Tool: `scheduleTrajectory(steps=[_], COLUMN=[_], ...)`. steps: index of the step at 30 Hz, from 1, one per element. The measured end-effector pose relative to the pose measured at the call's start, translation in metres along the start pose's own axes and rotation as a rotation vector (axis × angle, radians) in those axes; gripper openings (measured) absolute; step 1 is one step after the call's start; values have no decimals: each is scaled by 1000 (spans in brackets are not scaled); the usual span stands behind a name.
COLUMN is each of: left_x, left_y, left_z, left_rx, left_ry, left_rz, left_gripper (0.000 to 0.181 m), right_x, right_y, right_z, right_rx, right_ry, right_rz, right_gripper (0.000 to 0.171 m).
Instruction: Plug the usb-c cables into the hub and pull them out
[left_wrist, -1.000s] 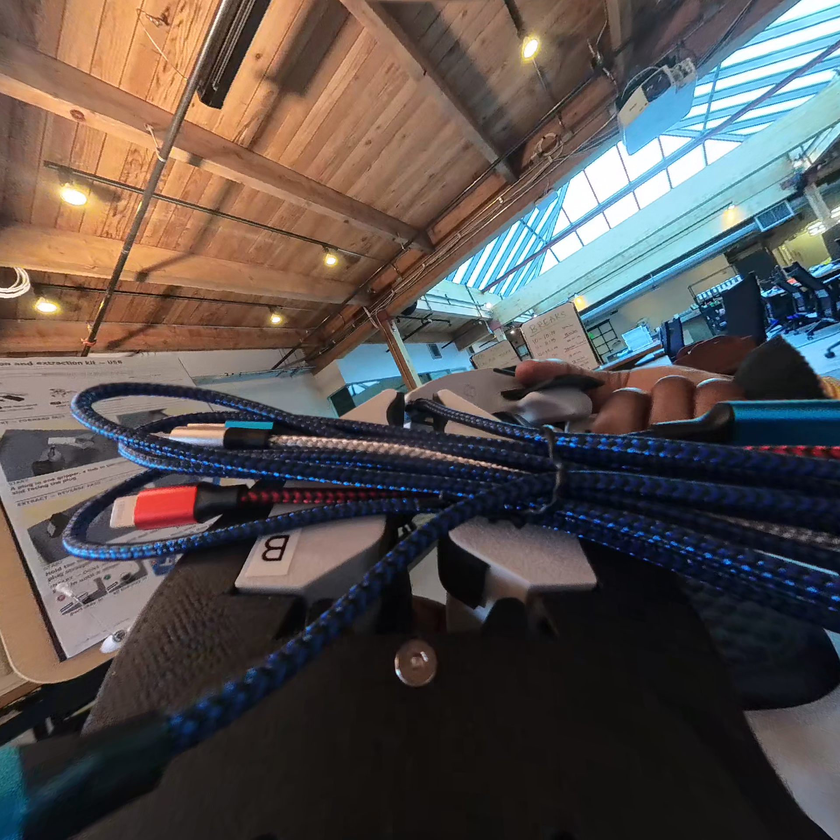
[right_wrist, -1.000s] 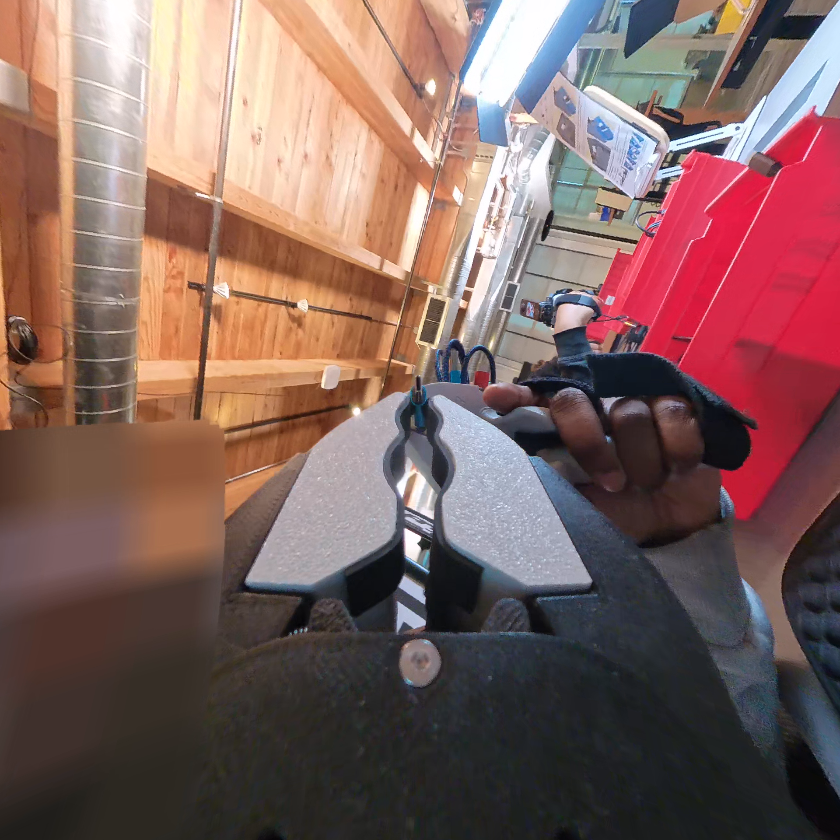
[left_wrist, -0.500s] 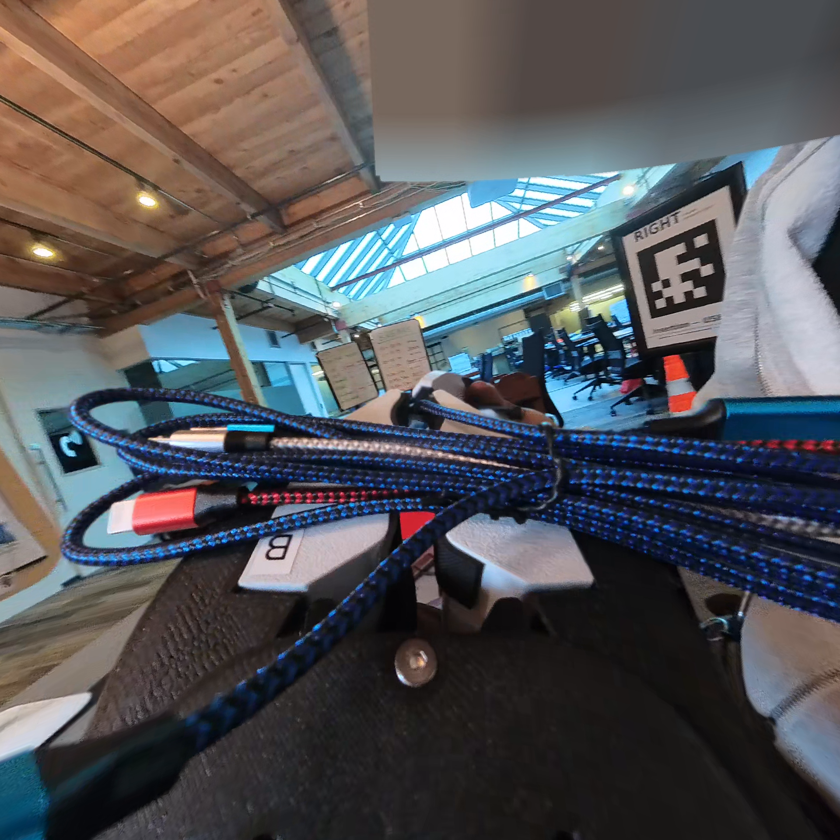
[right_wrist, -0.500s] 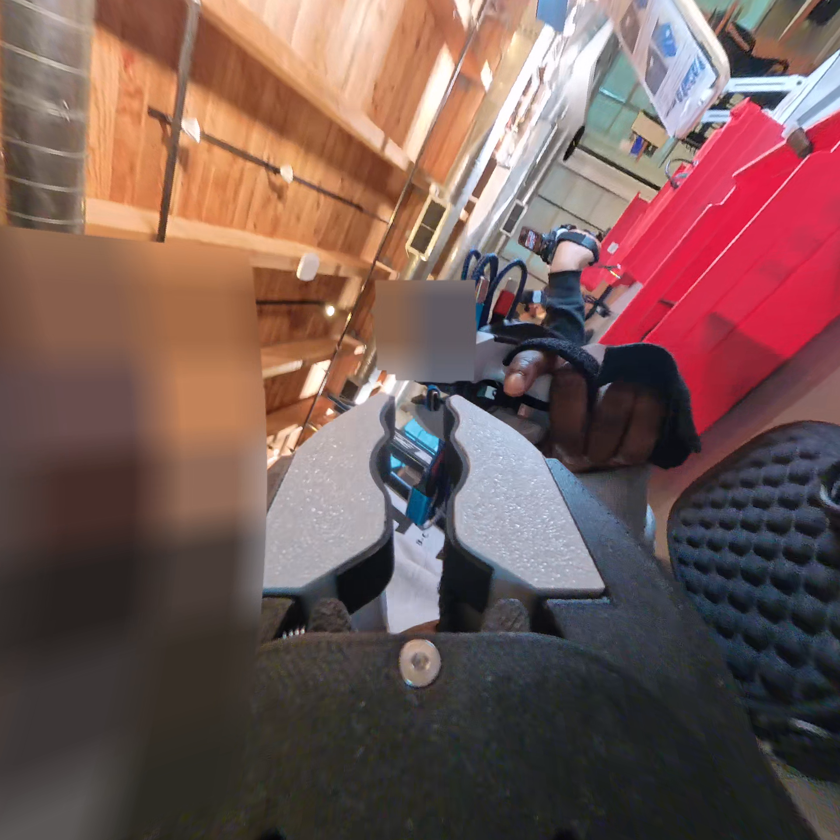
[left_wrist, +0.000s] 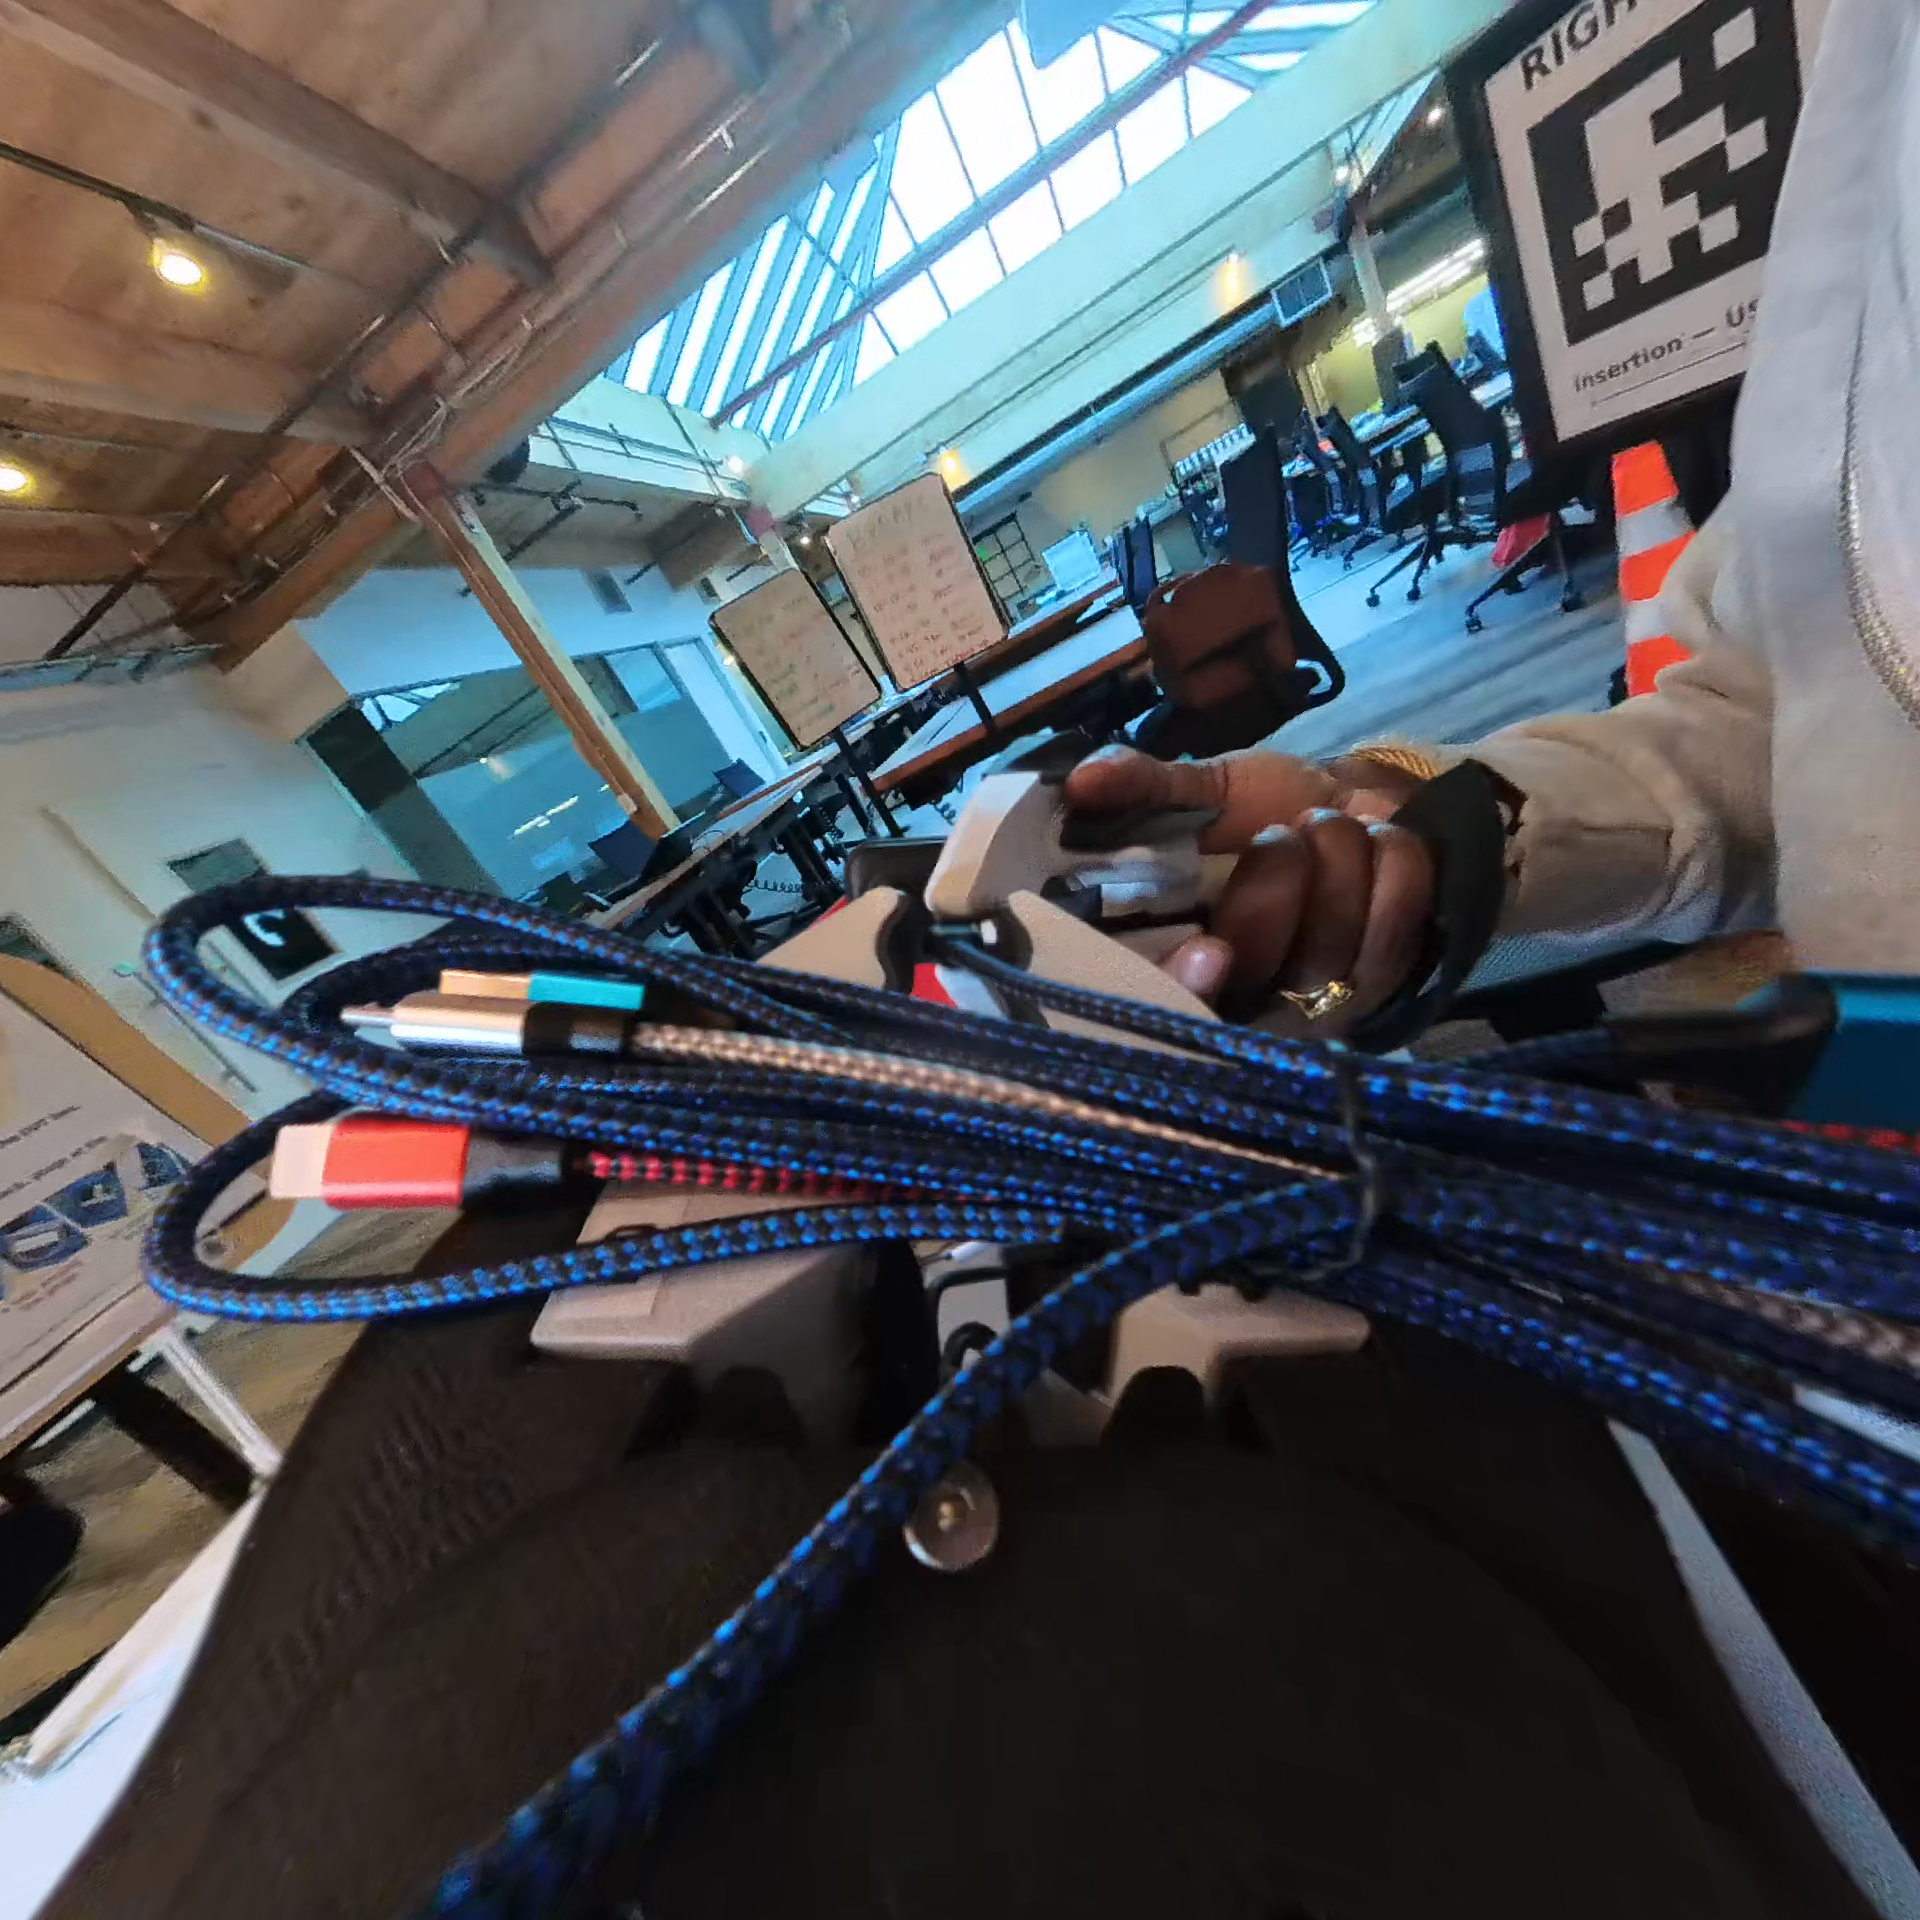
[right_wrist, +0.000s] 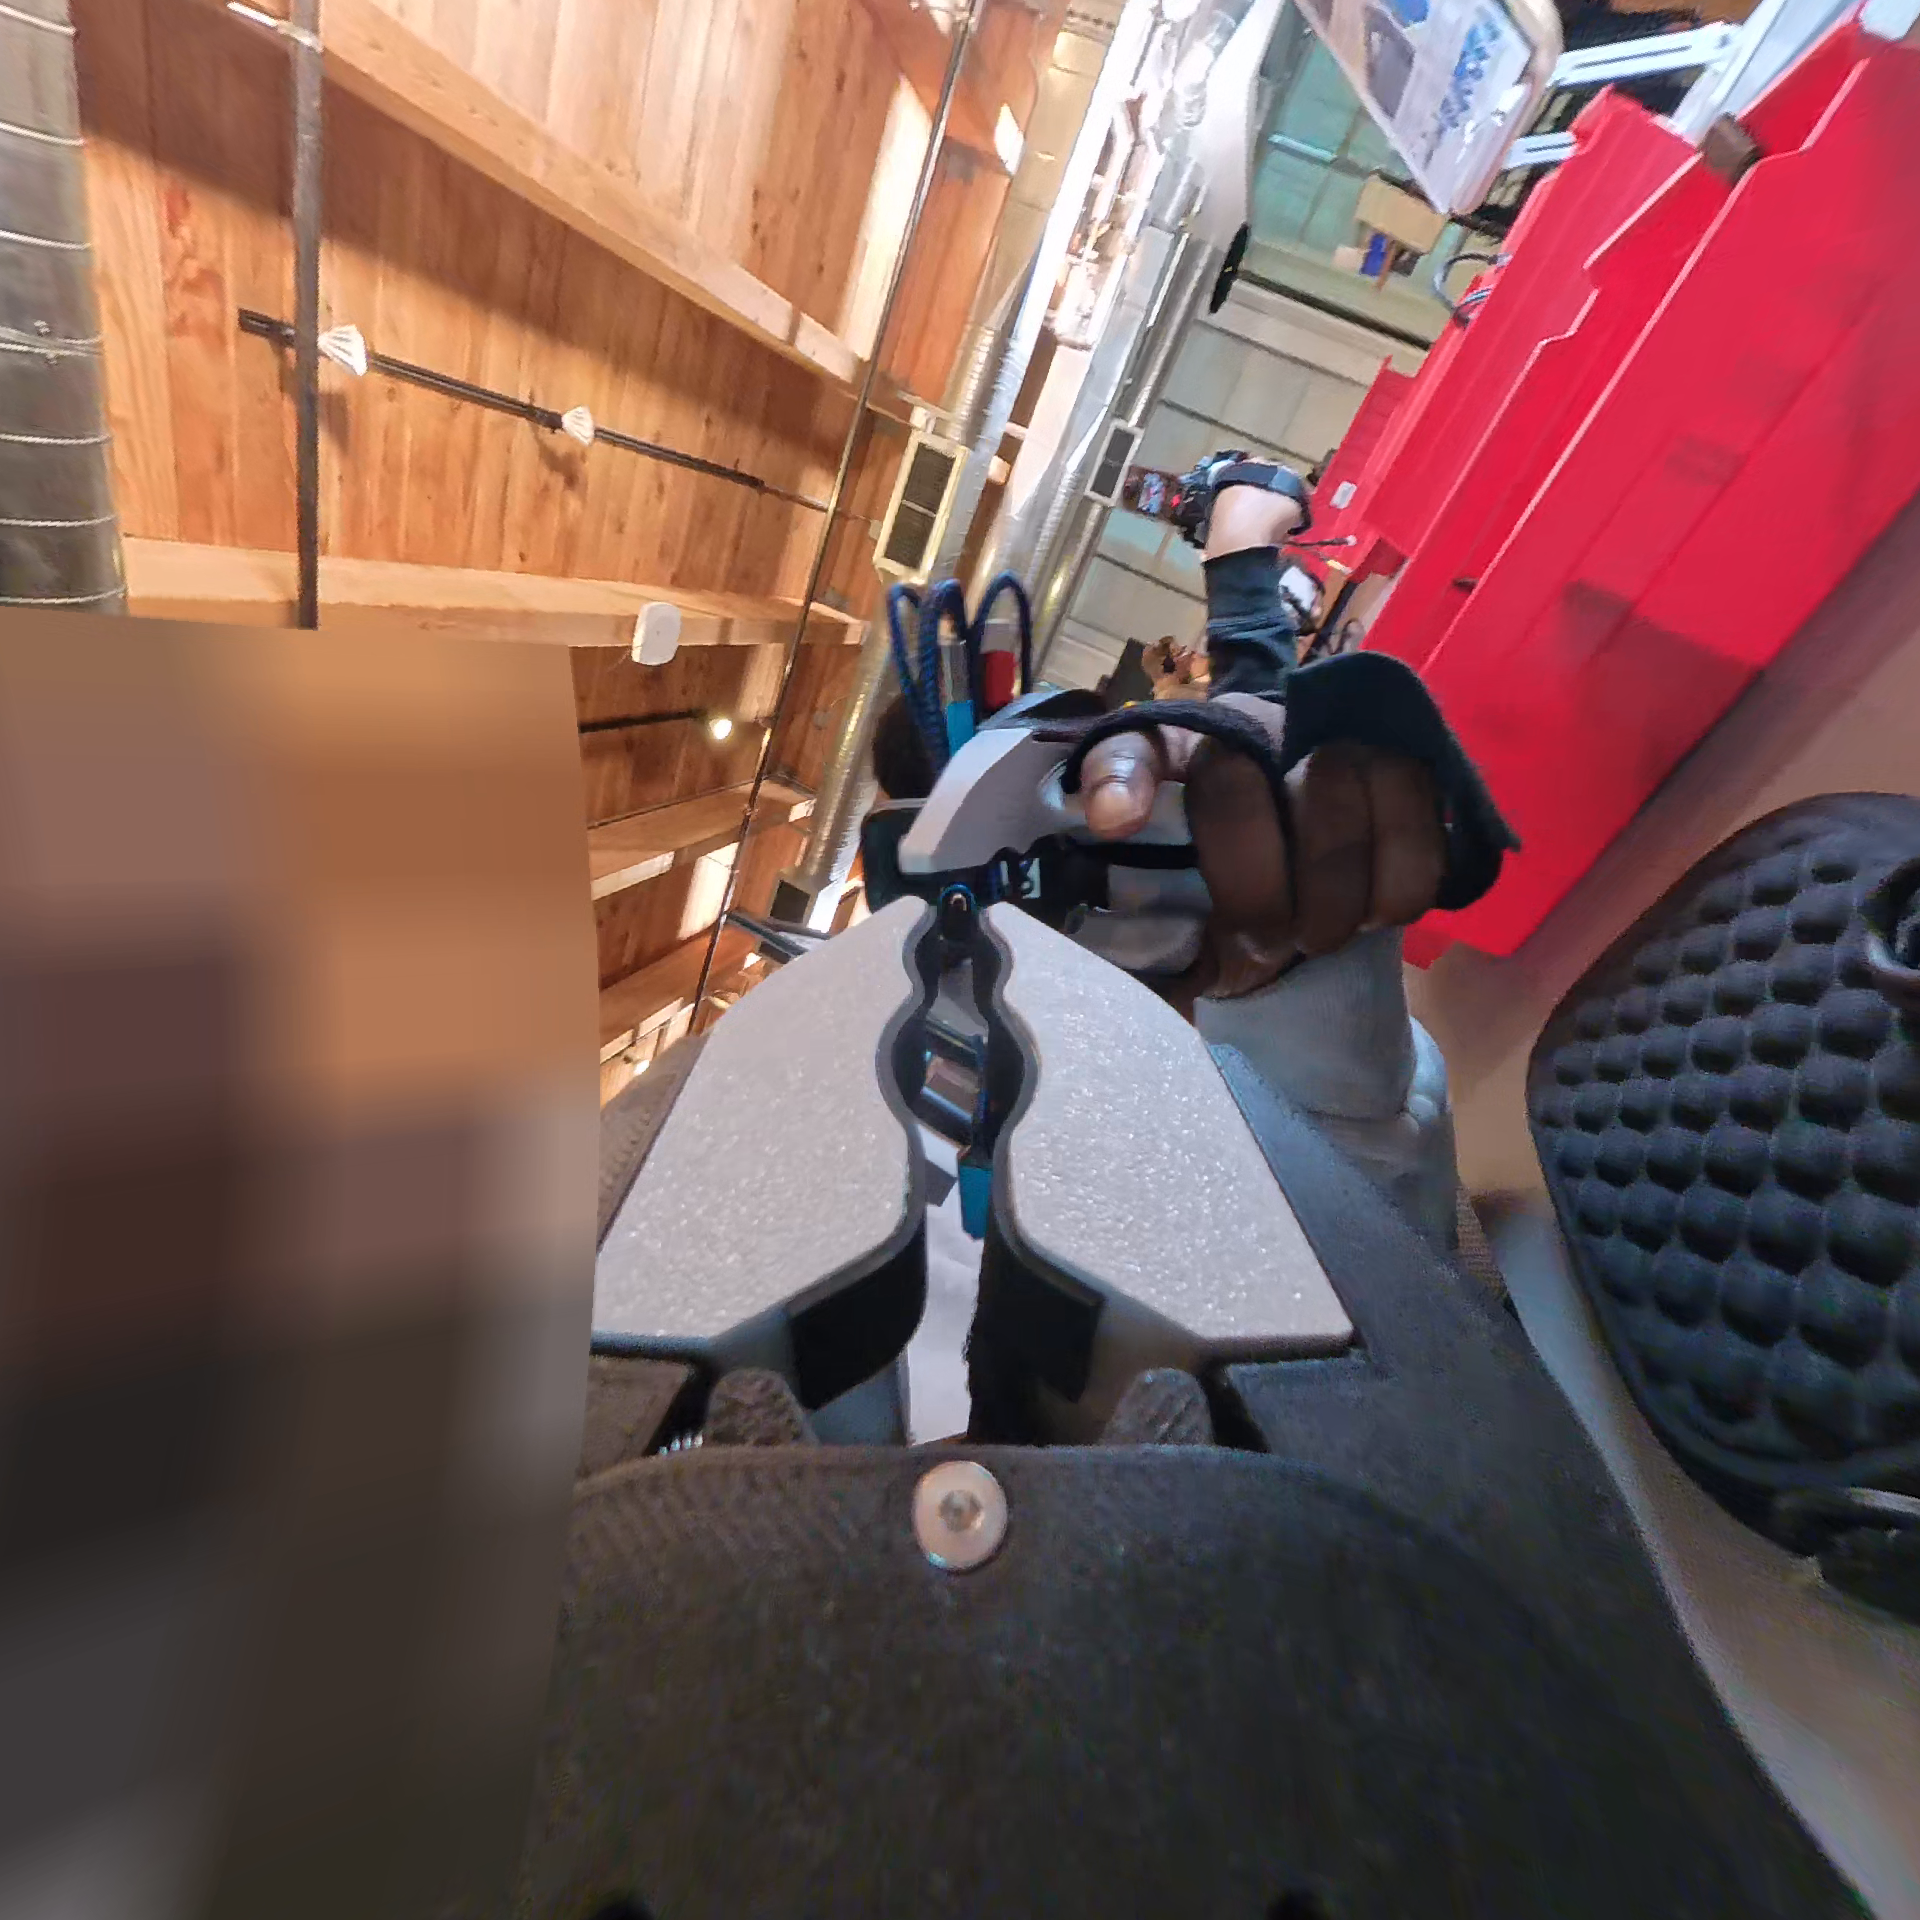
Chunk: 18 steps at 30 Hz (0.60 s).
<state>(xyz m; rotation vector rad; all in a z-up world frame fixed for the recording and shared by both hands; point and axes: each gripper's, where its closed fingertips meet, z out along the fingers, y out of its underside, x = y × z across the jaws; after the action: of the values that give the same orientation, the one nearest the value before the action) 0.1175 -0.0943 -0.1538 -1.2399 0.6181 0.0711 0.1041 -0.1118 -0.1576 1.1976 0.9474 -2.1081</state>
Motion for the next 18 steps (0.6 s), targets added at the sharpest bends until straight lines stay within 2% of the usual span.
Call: scheduleTrajectory(steps=[1,7,18], left_x=[-1,-1,-3], left_y=[-2,3,3], left_z=[1,1,2], left_rx=[9,-21,-14], left_ry=[-8,-10,-27], left_rz=[5,2,0], left_gripper=[65,13,12], right_x=[1,-2,-4], right_y=[-1,-2,-6], right_z=[0,-4,-7], right_rx=[13,57,105], right_ry=[10,16,18], right_rz=[-2,-18,-19], right_gripper=[5,5,5])
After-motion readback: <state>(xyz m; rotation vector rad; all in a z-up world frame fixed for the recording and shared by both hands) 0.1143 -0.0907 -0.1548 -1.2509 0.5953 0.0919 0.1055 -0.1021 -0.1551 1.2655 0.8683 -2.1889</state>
